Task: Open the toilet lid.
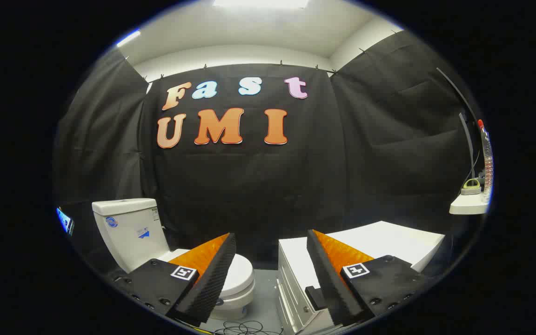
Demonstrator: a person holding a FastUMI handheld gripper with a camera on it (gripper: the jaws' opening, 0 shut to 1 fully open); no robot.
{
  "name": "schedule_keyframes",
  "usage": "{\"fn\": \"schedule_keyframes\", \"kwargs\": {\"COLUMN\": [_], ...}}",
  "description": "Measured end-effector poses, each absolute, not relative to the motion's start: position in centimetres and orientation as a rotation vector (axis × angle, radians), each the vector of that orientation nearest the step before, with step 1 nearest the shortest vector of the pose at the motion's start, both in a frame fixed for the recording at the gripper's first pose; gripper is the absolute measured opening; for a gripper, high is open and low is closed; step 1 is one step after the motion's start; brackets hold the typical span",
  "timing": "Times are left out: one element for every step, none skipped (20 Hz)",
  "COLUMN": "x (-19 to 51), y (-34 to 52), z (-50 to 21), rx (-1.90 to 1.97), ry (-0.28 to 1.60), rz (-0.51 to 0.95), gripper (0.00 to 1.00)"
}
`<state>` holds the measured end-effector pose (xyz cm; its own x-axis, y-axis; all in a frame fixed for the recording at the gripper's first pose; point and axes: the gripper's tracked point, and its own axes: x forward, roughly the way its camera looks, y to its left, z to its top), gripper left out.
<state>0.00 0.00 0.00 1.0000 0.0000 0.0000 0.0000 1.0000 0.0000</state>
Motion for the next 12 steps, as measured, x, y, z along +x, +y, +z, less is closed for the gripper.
{"fn": "schedule_keyframes", "kwargs": {"x": [0.03, 0.01, -0.02, -0.01, -0.07, -0.09, -0.06, -0.09, -0.02, 0.03, 0.0, -0.03], "y": [-0.06, -0.07, -0.05, -0.05, -0.21, -0.23, -0.24, -0.26, -0.28, -0.28, -0.35, -0.35], "z": [0.03, -0.02, -0.04, -0.05, -0.01, 0.04, 0.05, 0.03, 0.04, 0.03, 0.02, 0.03], "rx": [0.0, 0.0, 0.001, 0.002, 0.002, 0.003, 0.003, 0.004, 0.005, 0.005, 0.006, 0.007], "ry": [0.0, 0.002, 0.003, 0.003, 0.003, 0.003, 0.002, 0.002, 0.003, 0.003, 0.004, 0.004], "rz": [-0.001, -0.001, -0.002, -0.002, -0.004, -0.004, -0.005, -0.006, -0.006, -0.006, -0.007, -0.007], "gripper": [0.98, 0.98, 0.98, 0.98, 0.98, 0.98, 0.98, 0.98, 0.98, 0.98, 0.98, 0.98]}}
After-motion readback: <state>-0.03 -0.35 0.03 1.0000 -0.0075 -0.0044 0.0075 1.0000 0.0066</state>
